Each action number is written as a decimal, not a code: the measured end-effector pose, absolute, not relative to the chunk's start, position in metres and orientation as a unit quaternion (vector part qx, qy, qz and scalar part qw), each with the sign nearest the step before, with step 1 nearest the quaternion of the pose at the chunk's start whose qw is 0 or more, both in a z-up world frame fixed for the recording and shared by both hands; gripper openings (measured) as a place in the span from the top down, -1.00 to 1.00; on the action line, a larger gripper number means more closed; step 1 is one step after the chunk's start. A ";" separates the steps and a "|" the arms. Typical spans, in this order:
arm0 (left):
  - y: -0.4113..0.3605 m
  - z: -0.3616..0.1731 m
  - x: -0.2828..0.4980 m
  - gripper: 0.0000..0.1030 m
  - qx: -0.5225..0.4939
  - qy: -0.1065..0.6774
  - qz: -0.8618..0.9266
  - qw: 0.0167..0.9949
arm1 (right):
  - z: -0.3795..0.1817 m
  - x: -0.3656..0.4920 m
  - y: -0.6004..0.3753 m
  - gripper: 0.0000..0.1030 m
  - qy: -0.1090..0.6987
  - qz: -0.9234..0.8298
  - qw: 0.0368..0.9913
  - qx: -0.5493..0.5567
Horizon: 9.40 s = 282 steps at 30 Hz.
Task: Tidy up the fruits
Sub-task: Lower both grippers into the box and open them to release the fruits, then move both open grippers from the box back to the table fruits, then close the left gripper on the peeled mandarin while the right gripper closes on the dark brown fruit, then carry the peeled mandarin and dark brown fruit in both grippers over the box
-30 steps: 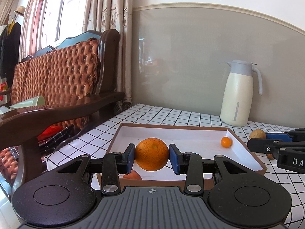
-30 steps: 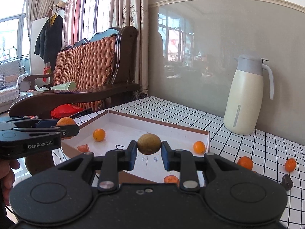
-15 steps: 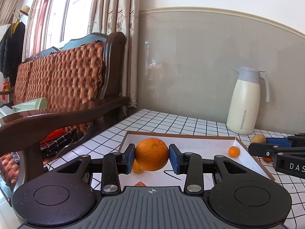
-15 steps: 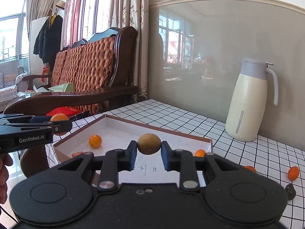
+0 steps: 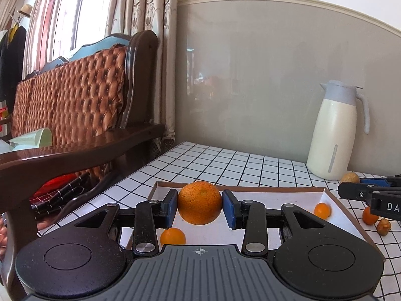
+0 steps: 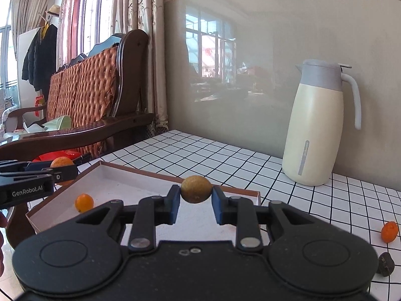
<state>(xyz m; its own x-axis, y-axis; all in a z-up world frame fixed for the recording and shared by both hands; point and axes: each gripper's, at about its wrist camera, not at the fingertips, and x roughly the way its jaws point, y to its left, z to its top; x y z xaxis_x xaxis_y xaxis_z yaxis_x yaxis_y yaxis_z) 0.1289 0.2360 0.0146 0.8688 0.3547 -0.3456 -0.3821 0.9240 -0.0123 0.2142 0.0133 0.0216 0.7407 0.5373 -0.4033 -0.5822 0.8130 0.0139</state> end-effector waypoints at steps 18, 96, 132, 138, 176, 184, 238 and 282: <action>0.267 -0.004 0.183 0.24 -0.054 0.201 0.204 0.957 | 0.005 0.268 0.026 0.63 0.234 0.303 0.922 -0.053; -0.005 0.008 0.110 -0.97 0.042 0.126 0.016 0.991 | 0.015 0.141 -0.207 -0.52 0.163 0.093 0.979 -0.082; -0.061 -0.055 0.256 0.05 0.014 0.287 -0.017 0.958 | -0.051 0.286 -0.209 0.15 0.297 0.135 0.943 -0.070; -0.059 -0.057 0.268 0.05 0.009 0.298 -0.017 0.954 | -0.054 0.296 -0.209 0.15 0.307 0.138 0.940 -0.059; -0.065 -0.035 0.222 0.39 0.031 0.270 -0.055 0.961 | -0.037 0.262 -0.218 0.38 0.302 0.125 0.944 -0.049; -0.057 -0.021 0.182 0.39 0.039 0.248 -0.061 0.966 | -0.028 0.218 -0.225 0.38 0.297 0.119 0.946 -0.047; 0.101 0.003 0.037 0.39 -0.007 0.192 0.104 0.976 | 0.005 0.113 -0.085 0.38 0.215 0.284 0.931 -0.080; 0.205 0.012 0.071 0.39 -0.004 0.177 0.190 0.966 | 0.020 0.161 -0.008 0.37 0.176 0.317 0.928 -0.080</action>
